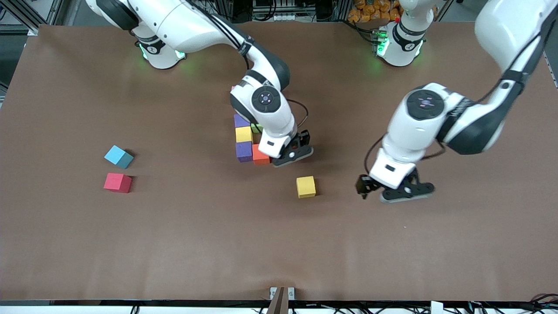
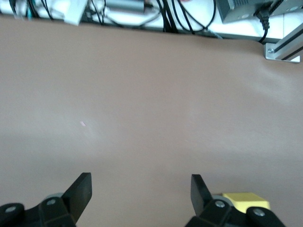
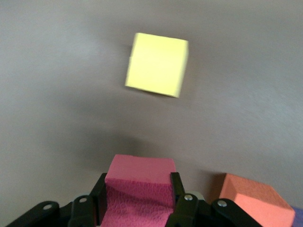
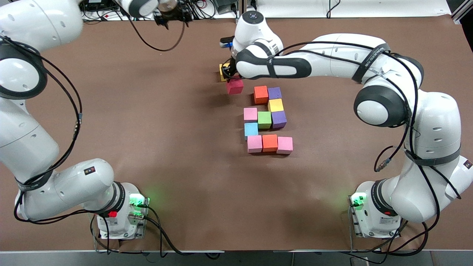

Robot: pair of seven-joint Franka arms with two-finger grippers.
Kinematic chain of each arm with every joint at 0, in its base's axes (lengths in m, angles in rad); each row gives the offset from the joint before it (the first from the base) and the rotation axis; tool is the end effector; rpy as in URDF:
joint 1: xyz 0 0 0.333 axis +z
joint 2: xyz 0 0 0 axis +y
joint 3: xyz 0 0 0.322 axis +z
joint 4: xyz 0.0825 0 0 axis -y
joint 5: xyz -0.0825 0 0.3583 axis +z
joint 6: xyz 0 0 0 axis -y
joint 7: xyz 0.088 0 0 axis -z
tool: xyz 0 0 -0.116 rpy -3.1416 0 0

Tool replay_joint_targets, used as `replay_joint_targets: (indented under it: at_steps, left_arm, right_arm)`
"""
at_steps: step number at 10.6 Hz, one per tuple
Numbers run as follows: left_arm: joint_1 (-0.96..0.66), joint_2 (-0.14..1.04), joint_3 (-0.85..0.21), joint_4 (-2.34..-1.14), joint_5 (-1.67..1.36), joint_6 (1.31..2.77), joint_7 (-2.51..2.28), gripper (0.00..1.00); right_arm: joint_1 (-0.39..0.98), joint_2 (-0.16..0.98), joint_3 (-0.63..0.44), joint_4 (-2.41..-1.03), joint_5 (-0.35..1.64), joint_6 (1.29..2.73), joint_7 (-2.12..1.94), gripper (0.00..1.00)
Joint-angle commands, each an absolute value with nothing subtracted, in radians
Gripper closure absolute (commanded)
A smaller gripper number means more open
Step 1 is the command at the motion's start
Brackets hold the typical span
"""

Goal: Form number 2 with 11 blocks

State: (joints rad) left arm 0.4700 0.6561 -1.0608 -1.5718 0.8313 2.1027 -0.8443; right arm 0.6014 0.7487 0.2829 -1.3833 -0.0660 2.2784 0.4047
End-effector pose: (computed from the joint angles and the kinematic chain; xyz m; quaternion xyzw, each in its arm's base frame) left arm 0.6416 -0.2151 0.4304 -0.9871 -0.0306 -0.1573 0.0004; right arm 0.5014 0.5328 0.3049 -0.9713 -0.2117 -0.0304 0.1045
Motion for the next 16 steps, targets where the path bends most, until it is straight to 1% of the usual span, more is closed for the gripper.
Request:
replay_joint_targets:
  at_steps: [1,4,8,10,11,12,13,14,15,16]
  left_arm:
    - [0.500,0.629,-1.057,-1.522,0.839,2.036,-0.674,0.07]
    - [0.540,0.632,-1.057,-1.433,0.752,1.941,-0.456,0.07]
    - [0.546,0.634,-1.060,-1.312,0.687,1.769,-0.345,0.07]
    - [0.551,0.609,-1.057,-1.286,0.596,1.711,-0.342,0.07]
    - [0.583,0.580,-1.037,-1.284,0.533,1.707,-0.303,0.07]
    - [0.595,0.543,-0.975,-1.284,0.423,1.707,-0.199,0.07]
    - [0.586,0.497,-0.863,-1.284,0.296,1.706,-0.102,0.07]
    - [0.569,0.454,-0.786,-1.287,0.234,1.704,-0.088,0.07]
    - [0.539,0.439,-0.741,-1.289,0.226,1.677,-0.084,0.07]
    - [0.528,0.445,-0.723,-1.278,0.224,1.623,-0.086,0.08]
  right_arm:
    - [0.652,0.784,0.272,-1.342,-0.080,2.286,0.190,1.00]
    - [0.693,0.778,0.278,-1.350,-0.071,2.283,-0.143,1.00]
    - [0.674,0.738,0.278,-1.419,-0.077,2.237,-0.547,1.00]
    - [0.664,0.749,0.270,-1.420,-0.086,2.237,-0.713,1.00]
    - [0.664,0.753,0.267,-1.422,-0.087,2.237,-0.759,1.00]
    - [0.670,0.753,0.244,-1.424,-0.086,2.237,-0.796,1.00]
    - [0.678,0.755,0.226,-1.445,-0.087,2.241,-0.822,1.00]
    - [0.680,0.756,0.210,-1.451,-0.089,2.243,-0.853,1.00]
    - [0.681,0.761,0.193,-1.451,-0.089,2.241,-0.885,1.00]
    - [0.683,0.761,0.178,-1.453,-0.090,2.240,-0.893,1.00]
